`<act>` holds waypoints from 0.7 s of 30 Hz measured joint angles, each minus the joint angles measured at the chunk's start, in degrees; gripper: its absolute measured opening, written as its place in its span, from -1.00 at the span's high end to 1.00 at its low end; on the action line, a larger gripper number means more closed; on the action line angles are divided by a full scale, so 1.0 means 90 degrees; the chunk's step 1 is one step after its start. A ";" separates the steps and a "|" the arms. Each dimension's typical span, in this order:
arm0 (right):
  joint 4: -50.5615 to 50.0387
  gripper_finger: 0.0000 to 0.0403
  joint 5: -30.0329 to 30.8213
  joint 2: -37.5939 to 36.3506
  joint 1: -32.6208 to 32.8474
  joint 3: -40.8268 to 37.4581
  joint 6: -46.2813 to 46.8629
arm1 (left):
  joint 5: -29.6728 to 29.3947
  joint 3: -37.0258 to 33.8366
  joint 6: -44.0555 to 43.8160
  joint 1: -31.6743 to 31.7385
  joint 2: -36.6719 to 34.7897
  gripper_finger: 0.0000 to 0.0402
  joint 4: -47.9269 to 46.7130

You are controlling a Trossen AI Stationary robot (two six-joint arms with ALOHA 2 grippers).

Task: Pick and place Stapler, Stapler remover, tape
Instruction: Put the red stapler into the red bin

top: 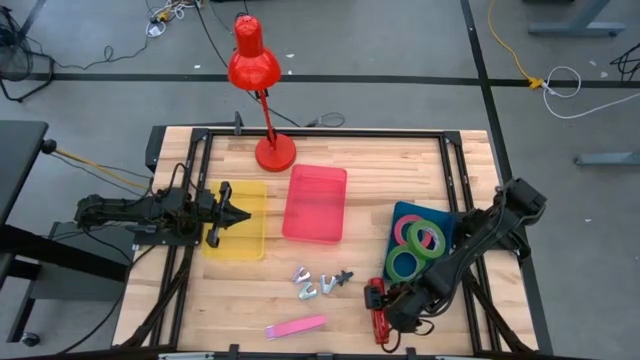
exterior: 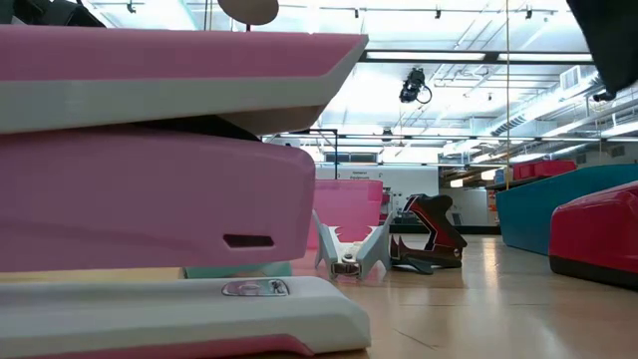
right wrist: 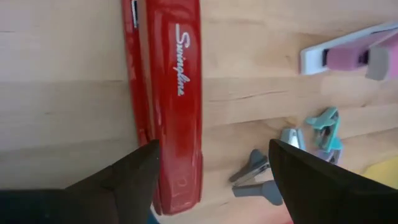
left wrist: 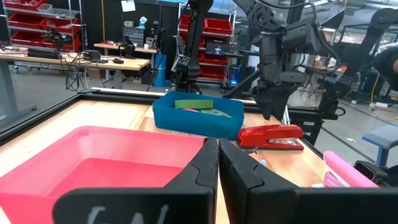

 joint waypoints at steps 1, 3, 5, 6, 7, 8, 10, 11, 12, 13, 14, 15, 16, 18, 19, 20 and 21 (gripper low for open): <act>-0.0003 -0.49 -0.0022 0.0034 0.0000 0.0000 -0.0002 | 0.0000 -0.0002 0.0000 0.0000 -0.0002 0.91 0.0000; -0.0069 -0.49 0.0019 0.0091 0.0002 0.0000 -0.0004 | -0.0002 -0.0002 0.0000 0.0000 0.0000 0.91 -0.0002; -0.0114 -0.49 -0.0022 0.0165 0.0005 0.0000 -0.0061 | 0.0000 -0.0001 0.0000 0.0000 -0.0002 0.91 0.0000; -0.0169 -0.49 -0.0025 0.0198 0.0021 0.0000 -0.0107 | 0.0000 -0.0001 0.0000 0.0000 0.0000 0.91 -0.0002; -0.0184 -0.49 -0.0023 0.0240 0.0027 0.0000 -0.0166 | 0.0000 -0.0002 0.0000 0.0000 -0.0002 0.91 -0.0002; -0.0157 -0.49 -0.0021 0.0283 0.0034 0.0000 -0.0234 | 0.0000 -0.0001 0.0000 0.0000 -0.0002 0.91 0.0000; -0.0183 -0.49 -0.0033 0.0358 0.0056 0.0000 -0.0345 | 0.0000 -0.0002 0.0000 0.0000 0.0000 0.91 0.0000; -0.0157 -0.49 -0.0064 0.0391 0.0056 0.0000 -0.0383 | 0.0000 -0.0002 0.0000 0.0000 -0.0002 0.91 0.0000; -0.0161 -0.49 -0.0071 0.0436 0.0056 0.0002 -0.0403 | 0.0000 0.0000 0.0000 0.0000 0.0000 0.91 -0.0002; -0.0159 -0.49 -0.0074 0.0485 0.0058 0.0002 -0.0403 | 0.0000 -0.0001 0.0000 0.0000 -0.0002 0.91 -0.0001; -0.0161 -0.49 -0.0071 0.0527 0.0058 0.0002 -0.0407 | -0.0001 0.0000 0.0000 0.0000 -0.0002 0.91 0.0000; -0.0155 -0.49 -0.0072 0.0557 0.0058 0.0002 -0.0408 | 0.0000 0.0000 0.0000 0.0000 0.0000 0.91 -0.0002; -0.0111 -0.49 -0.0072 0.0575 0.0058 0.0002 -0.0409 | 0.0000 -0.0001 0.0000 0.0001 -0.0001 0.91 0.0000; -0.0030 -0.49 -0.0074 0.0606 0.0057 0.0002 -0.0460 | -0.0002 -0.0001 0.0000 0.0000 0.0000 0.91 0.0000; -0.0017 -0.49 -0.0085 0.0625 0.0056 0.0002 -0.0498 | 0.0000 -0.0001 0.0000 0.0000 0.0000 0.91 0.0000; -0.0011 -0.49 -0.0103 0.0642 0.0056 0.0002 -0.0525 | 0.0000 0.0000 0.0000 0.0000 0.0000 0.91 0.0000; -0.0013 -0.49 -0.0124 0.0652 0.0056 0.0002 -0.0556 | 0.0000 0.0000 0.0000 0.0000 0.0000 0.91 0.0000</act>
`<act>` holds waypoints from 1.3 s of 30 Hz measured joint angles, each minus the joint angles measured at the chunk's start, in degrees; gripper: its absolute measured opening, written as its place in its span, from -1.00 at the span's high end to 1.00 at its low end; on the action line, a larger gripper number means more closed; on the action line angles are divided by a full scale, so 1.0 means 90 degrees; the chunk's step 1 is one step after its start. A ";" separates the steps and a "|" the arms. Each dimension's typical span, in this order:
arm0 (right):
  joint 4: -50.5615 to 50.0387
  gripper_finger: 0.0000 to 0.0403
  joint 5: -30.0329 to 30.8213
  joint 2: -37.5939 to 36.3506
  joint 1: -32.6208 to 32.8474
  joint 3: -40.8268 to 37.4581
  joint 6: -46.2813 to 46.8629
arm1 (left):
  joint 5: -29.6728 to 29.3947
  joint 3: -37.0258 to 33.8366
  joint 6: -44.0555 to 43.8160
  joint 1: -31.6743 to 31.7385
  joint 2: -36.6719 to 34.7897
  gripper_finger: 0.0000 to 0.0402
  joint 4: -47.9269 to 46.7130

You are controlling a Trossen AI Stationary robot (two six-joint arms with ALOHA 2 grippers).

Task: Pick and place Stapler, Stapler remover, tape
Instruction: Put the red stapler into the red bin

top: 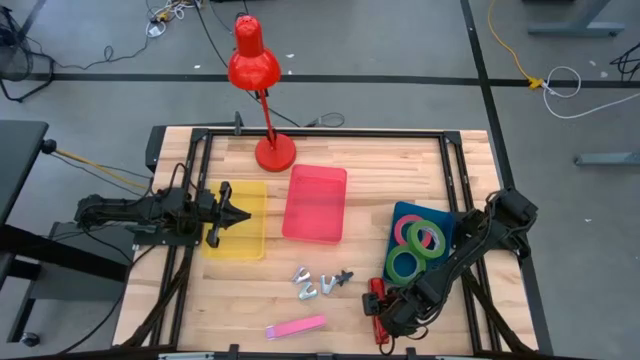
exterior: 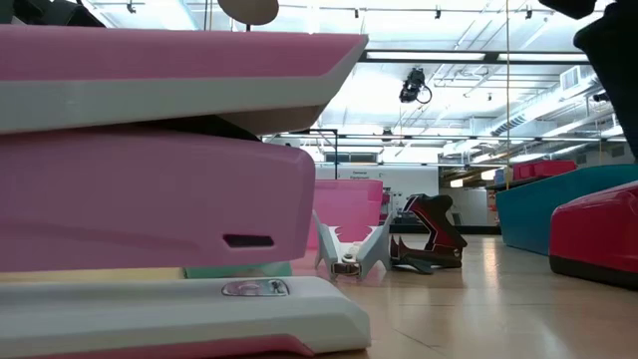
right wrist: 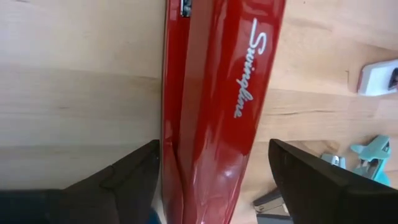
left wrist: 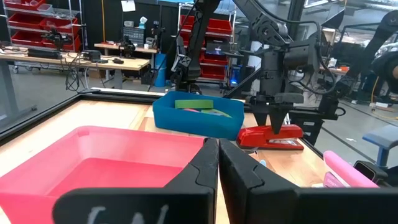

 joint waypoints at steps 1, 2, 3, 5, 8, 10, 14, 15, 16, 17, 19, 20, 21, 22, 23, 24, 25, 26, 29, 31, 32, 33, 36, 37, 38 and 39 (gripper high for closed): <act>-0.0011 -0.47 0.0002 0.0000 0.0000 0.0000 -0.0015 | 0.0000 -0.0001 0.0000 0.0000 0.0000 0.91 0.0000; -0.0015 -0.45 -0.0001 0.0000 0.0000 0.0000 -0.0015 | 0.0000 0.0000 0.0000 0.0000 -0.0001 0.91 0.0000; -0.0011 -0.42 -0.0013 0.0000 0.0000 0.0000 -0.0015 | 0.0000 -0.0001 0.0000 0.0000 -0.0001 0.91 0.0000; -0.0017 -0.34 -0.0066 0.0000 0.0000 0.0000 -0.0014 | -0.0001 -0.0001 0.0000 0.0002 -0.0002 0.91 0.0000; -0.0022 -0.16 -0.0069 0.0000 0.0012 0.0000 0.0036 | 0.0000 -0.0002 0.0000 0.0000 0.0000 0.91 0.0000; -0.0017 -0.02 -0.0066 0.0000 0.0012 0.0000 0.0038 | 0.0000 0.0000 0.0000 0.0000 -0.0001 0.91 0.0000; -0.0003 0.29 -0.0070 0.0000 0.0012 0.0005 0.0033 | 0.0000 0.0000 0.0000 0.0000 -0.0002 0.91 0.0000; -0.0014 0.36 -0.0078 0.0000 0.0015 0.0005 0.0035 | 0.0000 0.0000 0.0000 0.0000 -0.0002 0.91 0.0000; -0.0024 0.42 -0.0086 -0.0003 0.0015 0.0005 0.0049 | 0.0000 0.0000 0.0000 0.0000 -0.0002 0.91 0.0000; -0.0028 0.46 -0.0091 -0.0007 0.0015 0.0005 0.0058 | 0.0000 -0.0002 0.0000 0.0000 0.0000 0.91 0.0000; -0.0029 0.49 -0.0109 -0.0010 0.0015 0.0005 0.0059 | 0.0000 -0.0001 0.0000 0.0000 0.0000 0.91 0.0000; -0.0027 0.49 -0.0136 -0.0010 0.0015 0.0005 0.0058 | 0.0000 -0.0001 0.0000 0.0000 -0.0001 0.91 0.0000; -0.0026 0.49 -0.0177 -0.0010 0.0014 0.0005 0.0056 | 0.0000 -0.0001 0.0000 0.0000 -0.0002 0.91 0.0000; -0.0026 0.49 -0.0204 -0.0010 0.0010 0.0005 0.0058 | 0.0000 0.0000 0.0000 0.0000 0.0000 0.91 0.0000; -0.0027 0.48 -0.0202 -0.0010 0.0010 0.0005 0.0063 | 0.0000 -0.0002 0.0000 0.0000 -0.0002 0.91 0.0000; -0.0027 0.47 -0.0192 -0.0010 0.0012 0.0005 0.0084 | 0.0000 0.0000 0.0000 0.0000 0.0000 0.91 0.0000; -0.0024 0.46 -0.0194 -0.0010 0.0012 0.0005 0.0103 | 0.0000 -0.0002 0.0000 0.0000 0.0000 0.91 0.0000; -0.0022 0.46 -0.0201 -0.0010 0.0012 0.0005 0.0125 | 0.0000 0.0000 0.0000 0.0002 0.0000 0.91 0.0000; 0.0009 0.46 -0.0203 -0.0010 0.0012 0.0005 0.0178 | 0.0000 -0.0002 0.0000 0.0000 -0.0002 0.91 0.0000; 0.0044 0.47 -0.0208 -0.0025 0.0012 0.0002 0.0185 | 0.0000 -0.0002 -0.0001 0.0000 0.0000 0.91 0.0000; 0.0088 0.47 -0.0217 -0.0029 0.0010 -0.0005 0.0197 | 0.0000 0.0000 0.0000 0.0000 -0.0002 0.91 0.0000; 0.0139 0.47 -0.0216 -0.0036 0.0011 -0.0005 0.0201 | -0.0001 0.0000 0.0000 0.0000 0.0000 0.91 0.0000; 0.0379 0.47 -0.0226 -0.0134 0.0012 -0.0007 0.0248 | 0.0000 -0.0002 0.0000 0.0000 0.0000 0.91 0.0000; 0.0514 0.47 -0.0181 -0.0177 0.0017 -0.0006 0.0275 | 0.0000 0.0000 0.0000 0.0001 -0.0001 0.91 0.0000; 0.0570 0.47 -0.0114 -0.0232 0.0017 -0.0005 0.0352 | 0.0000 -0.0001 0.0000 0.0000 0.0000 0.91 0.0000; 0.0595 0.47 -0.0076 -0.0301 0.0017 -0.0005 0.0429 | 0.0001 0.0000 -0.0001 0.0001 -0.0002 0.91 0.0000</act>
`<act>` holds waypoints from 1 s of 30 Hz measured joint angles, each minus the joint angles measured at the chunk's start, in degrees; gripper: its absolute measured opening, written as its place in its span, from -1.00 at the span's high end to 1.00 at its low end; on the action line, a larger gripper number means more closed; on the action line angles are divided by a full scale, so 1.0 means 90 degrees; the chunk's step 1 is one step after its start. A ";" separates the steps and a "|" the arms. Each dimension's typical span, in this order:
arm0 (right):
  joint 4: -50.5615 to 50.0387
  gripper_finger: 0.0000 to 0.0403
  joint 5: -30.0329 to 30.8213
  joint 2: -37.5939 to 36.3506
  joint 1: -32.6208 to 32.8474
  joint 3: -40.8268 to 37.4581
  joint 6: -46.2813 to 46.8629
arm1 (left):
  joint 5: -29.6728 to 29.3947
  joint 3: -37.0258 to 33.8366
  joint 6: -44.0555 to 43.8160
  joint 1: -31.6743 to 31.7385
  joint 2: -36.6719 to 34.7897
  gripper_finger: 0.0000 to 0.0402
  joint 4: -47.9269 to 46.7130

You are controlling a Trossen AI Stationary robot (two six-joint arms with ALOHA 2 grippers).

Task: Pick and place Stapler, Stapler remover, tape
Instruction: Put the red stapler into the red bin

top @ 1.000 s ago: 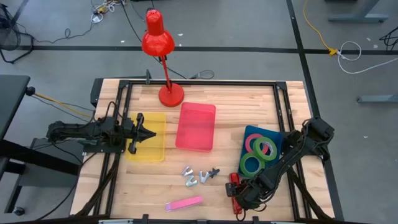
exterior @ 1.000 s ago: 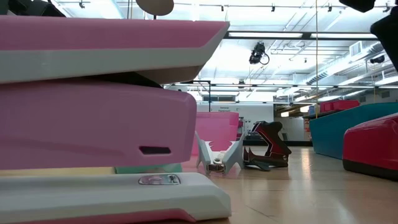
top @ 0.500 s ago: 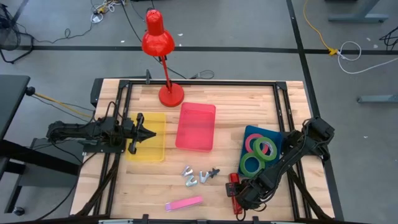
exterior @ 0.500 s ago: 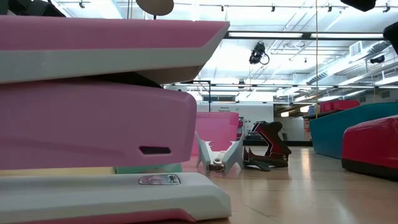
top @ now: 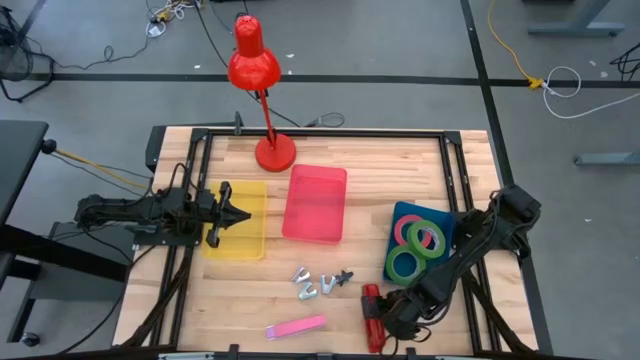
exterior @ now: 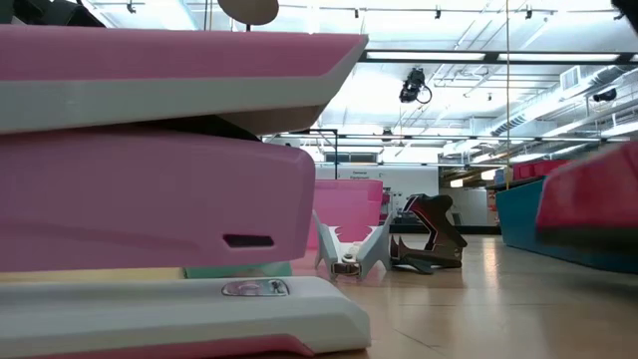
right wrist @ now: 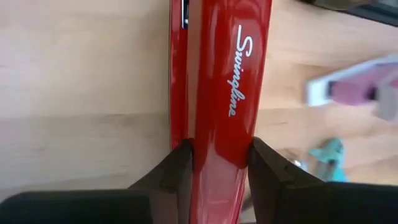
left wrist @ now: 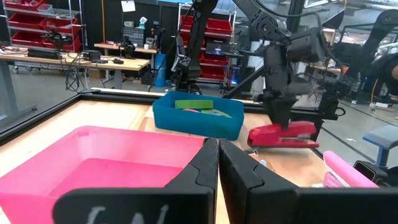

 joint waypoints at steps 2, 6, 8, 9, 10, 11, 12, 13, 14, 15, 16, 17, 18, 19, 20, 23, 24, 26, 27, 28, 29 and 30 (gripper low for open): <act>0.0127 0.48 0.0016 -0.0097 -0.0002 0.0000 0.0036 | -0.0001 -0.0002 0.0001 0.0001 0.0001 0.91 0.0002; 0.0231 0.48 0.0150 -0.0256 -0.0005 0.0000 0.0096 | -0.0001 -0.0001 0.0001 -0.0001 -0.0001 0.91 -0.0001; 0.0221 0.48 0.0255 -0.0291 -0.0005 0.0000 0.0132 | -0.0001 -0.0001 0.0001 -0.0001 0.0002 0.91 0.0000; 0.0205 0.48 0.0301 -0.0317 -0.0005 0.0000 0.0130 | -0.0001 -0.0001 0.0001 -0.0001 0.0000 0.91 0.0000; 0.0199 0.48 0.0363 -0.0340 -0.0006 0.0000 0.0128 | -0.0001 -0.0002 0.0001 -0.0001 0.0002 0.91 0.0000; 0.0210 0.48 0.0465 -0.0360 -0.0020 0.0000 0.0127 | -0.0001 0.0001 0.0001 -0.0001 0.0002 0.91 0.0000; 0.0223 0.48 0.0554 -0.0381 -0.0036 0.0000 0.0127 | -0.0001 -0.0002 0.0001 0.0000 0.0002 0.91 -0.0002; 0.0226 0.48 0.0612 -0.0411 -0.0063 0.0000 0.0128 | -0.0001 -0.0002 0.0000 -0.0001 0.0000 0.91 0.0000; 0.0234 0.48 0.0676 -0.0446 -0.0099 0.0000 0.0138 | -0.0001 0.0001 0.0000 -0.0001 0.0002 0.91 0.0000; 0.0271 0.48 0.0785 -0.0485 -0.0143 0.0000 0.0146 | -0.0001 -0.0001 0.0001 0.0000 0.0000 0.91 0.0000; 0.0333 0.48 0.0890 -0.0532 -0.0197 0.0000 0.0145 | -0.0001 -0.0002 0.0001 -0.0001 0.0000 0.91 0.0000; 0.0401 0.48 0.0987 -0.0580 -0.0255 0.0000 0.0132 | -0.0001 0.0000 -0.0001 -0.0001 0.0000 0.91 0.0000; 0.0471 0.48 0.1096 -0.0634 -0.0315 0.0000 0.0127 | -0.0001 0.0001 0.0001 -0.0001 0.0002 0.91 0.0000; 0.0530 0.48 0.1215 -0.0698 -0.0388 0.0000 0.0131 | -0.0001 0.0000 0.0001 0.0002 0.0002 0.91 0.0000; 0.0588 0.48 0.1357 -0.0769 -0.0471 0.0000 0.0145 | -0.0001 0.0000 0.0001 0.0000 0.0002 0.91 0.0000; 0.0855 0.48 0.1714 -0.1032 -0.0805 0.0000 0.0187 | -0.0001 -0.0001 0.0000 0.0000 0.0001 0.91 -0.0001; 0.0961 0.48 0.1830 -0.1130 -0.0953 0.0000 0.0205 | -0.0001 0.0000 0.0001 -0.0001 0.0001 0.91 -0.0001; 0.1087 0.48 0.1997 -0.1333 -0.1262 0.0000 0.0296 | -0.0001 0.0000 -0.0001 0.0001 0.0002 0.91 0.0000; 0.1148 0.48 0.2051 -0.1435 -0.1418 0.0000 0.0296 | -0.0001 -0.0001 0.0001 0.0001 0.0002 0.91 0.0000; 0.1230 0.48 0.2080 -0.1527 -0.1586 0.0000 0.0284 | -0.0001 -0.0002 0.0001 0.0002 0.0002 0.91 -0.0002; 0.1322 0.48 0.2078 -0.1626 -0.1757 0.0000 0.0234 | -0.0001 0.0000 0.0001 0.0002 0.0000 0.91 -0.0002; 0.1394 0.48 0.2067 -0.1729 -0.1906 0.0000 0.0165 | -0.0001 0.0001 0.0001 -0.0001 0.0002 0.91 0.0000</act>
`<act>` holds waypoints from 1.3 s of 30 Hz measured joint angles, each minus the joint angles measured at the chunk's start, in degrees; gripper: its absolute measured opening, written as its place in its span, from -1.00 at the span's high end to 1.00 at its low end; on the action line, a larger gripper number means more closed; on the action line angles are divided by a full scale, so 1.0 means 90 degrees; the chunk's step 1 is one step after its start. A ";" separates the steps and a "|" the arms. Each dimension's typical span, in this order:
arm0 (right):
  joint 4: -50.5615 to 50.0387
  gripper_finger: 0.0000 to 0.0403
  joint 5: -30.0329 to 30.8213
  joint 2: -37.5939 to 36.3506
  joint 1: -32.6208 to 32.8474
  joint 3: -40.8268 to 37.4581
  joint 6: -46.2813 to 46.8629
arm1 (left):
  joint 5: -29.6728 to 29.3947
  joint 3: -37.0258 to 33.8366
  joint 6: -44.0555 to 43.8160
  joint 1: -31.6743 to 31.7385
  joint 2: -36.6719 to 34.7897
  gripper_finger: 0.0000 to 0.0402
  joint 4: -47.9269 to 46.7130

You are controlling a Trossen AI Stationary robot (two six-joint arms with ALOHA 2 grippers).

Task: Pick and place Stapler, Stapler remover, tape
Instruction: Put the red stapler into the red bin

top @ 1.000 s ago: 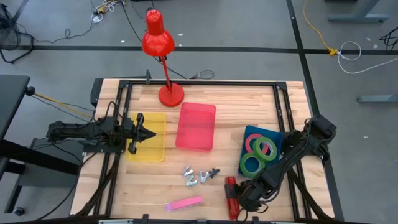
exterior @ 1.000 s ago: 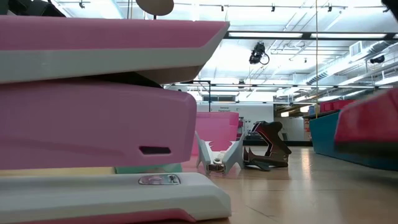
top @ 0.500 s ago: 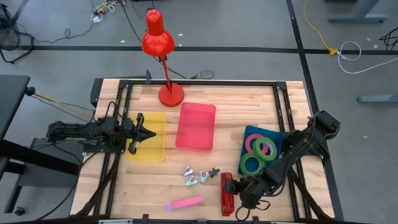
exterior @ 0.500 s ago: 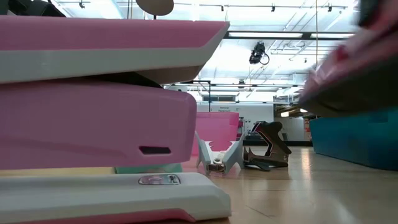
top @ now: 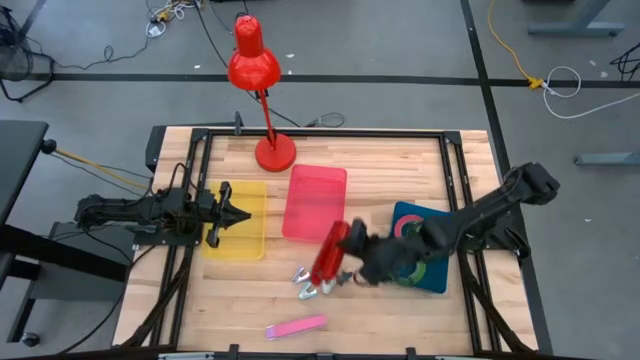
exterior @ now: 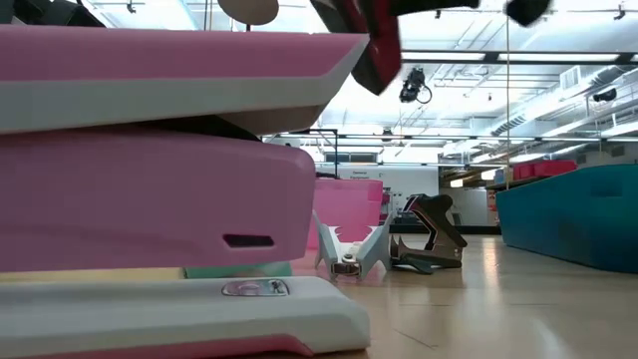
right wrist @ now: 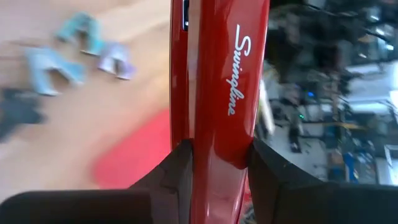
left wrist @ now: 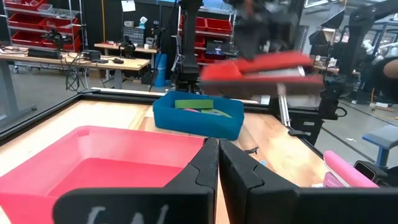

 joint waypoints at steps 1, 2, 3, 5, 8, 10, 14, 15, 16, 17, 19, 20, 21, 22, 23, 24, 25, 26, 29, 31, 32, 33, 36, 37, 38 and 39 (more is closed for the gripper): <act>0.0048 0.48 -0.0021 -0.0101 -0.0148 0.0000 -0.0053 | 0.0000 -0.0002 0.0000 0.0000 -0.0001 0.91 0.0000; 0.0122 0.48 -0.0032 -0.0195 -0.0304 0.0000 -0.0136 | 0.0000 0.0000 0.0000 0.0000 -0.0001 0.91 -0.0002; 0.0213 0.48 -0.0044 -0.0278 -0.0444 0.0000 -0.0192 | 0.0000 -0.0002 0.0000 0.0000 -0.0001 0.91 -0.0002; 0.0324 0.48 -0.0066 -0.0431 -0.0725 0.0000 -0.0323 | 0.0000 0.0000 0.0000 0.0000 -0.0002 0.91 -0.0001; 0.0440 0.48 -0.0047 -0.0629 -0.1109 0.0000 -0.0452 | 0.0000 0.0000 0.0000 0.0000 0.0000 0.91 -0.0002; 0.0513 0.48 -0.0027 -0.0720 -0.1335 0.0000 -0.0463 | 0.0000 0.0000 0.0000 0.0000 0.0000 0.91 0.0000; 0.0556 0.48 -0.0056 -0.0775 -0.1653 0.0000 -0.0484 | 0.0000 -0.0002 -0.0001 0.0000 -0.0001 0.91 -0.0001; 0.0565 0.48 -0.0064 -0.0775 -0.1716 0.0000 -0.0519 | 0.0000 -0.0002 0.0000 0.0000 -0.0002 0.91 -0.0002; 0.0591 0.48 -0.0064 -0.0775 -0.1772 0.0000 -0.0546 | 0.0000 0.0000 0.0000 0.0000 -0.0001 0.91 -0.0002; 0.0633 0.48 -0.0076 -0.0775 -0.1834 0.0000 -0.0573 | 0.0000 0.0000 0.0000 0.0000 0.0000 0.91 0.0000; 0.0749 0.48 -0.0190 -0.0775 -0.1989 0.0000 -0.0585 | 0.0000 0.0000 0.0000 0.0000 0.0000 0.91 -0.0002; 0.0821 0.48 -0.0245 -0.0774 -0.2082 0.0000 -0.0572 | 0.0000 -0.0001 0.0000 0.0001 0.0000 0.91 -0.0002; 0.0916 0.48 -0.0267 -0.0772 -0.2185 0.0000 -0.0542 | 0.0000 -0.0002 -0.0001 0.0000 -0.0001 0.91 -0.0002; 0.1003 0.48 -0.0270 -0.0772 -0.2294 0.0000 -0.0523 | 0.0000 -0.0002 0.0000 0.0000 -0.0002 0.91 -0.0002; 0.1083 0.48 -0.0259 -0.0772 -0.2404 0.0000 -0.0464 | 0.0000 0.0000 0.0000 0.0000 -0.0002 0.91 -0.0002; 0.1119 0.48 -0.0284 -0.0772 -0.2523 0.0002 -0.0378 | 0.0000 0.0000 0.0000 0.0000 -0.0002 0.91 0.0000; 0.1122 0.48 -0.0395 -0.0772 -0.2644 0.0007 -0.0250 | 0.0000 -0.0002 0.0000 0.0000 -0.0002 0.91 -0.0002; 0.1108 0.48 -0.0574 -0.0772 -0.2784 0.0007 -0.0095 | 0.0000 -0.0002 0.0000 0.0001 -0.0002 0.91 -0.0002; 0.0986 0.48 -0.1136 -0.0770 -0.3168 0.0007 0.0314 | 0.0000 -0.0001 0.0000 0.0000 -0.0002 0.91 -0.0002; 0.0921 0.48 -0.1529 -0.0766 -0.3403 0.0007 0.0581 | 0.0000 0.0000 -0.0002 0.0000 0.0000 0.91 -0.0002; 0.0880 0.48 -0.1688 -0.0759 -0.3513 0.0007 0.0714 | 0.0000 0.0000 0.0000 0.0001 -0.0001 0.91 -0.0002; 0.0840 0.48 -0.1876 -0.0743 -0.3619 0.0007 0.0843 | 0.0000 0.0000 -0.0001 0.0000 -0.0002 0.91 -0.0001; 0.0699 0.48 -0.2372 -0.0638 -0.3877 0.0007 0.1221 | 0.0000 -0.0002 0.0000 0.0001 0.0000 0.91 -0.0002; 0.0639 0.48 -0.2537 -0.0585 -0.3949 0.0007 0.1317 | 0.0000 0.0000 0.0000 0.0001 0.0000 0.91 -0.0002; 0.0563 0.48 -0.2726 -0.0518 -0.4015 0.0007 0.1406 | 0.0000 0.0000 0.0000 0.0000 -0.0001 0.91 -0.0002; 0.0512 0.48 -0.2871 -0.0447 -0.4071 0.0007 0.1511 | 0.0000 0.0000 0.0000 0.0000 -0.0001 0.91 -0.0002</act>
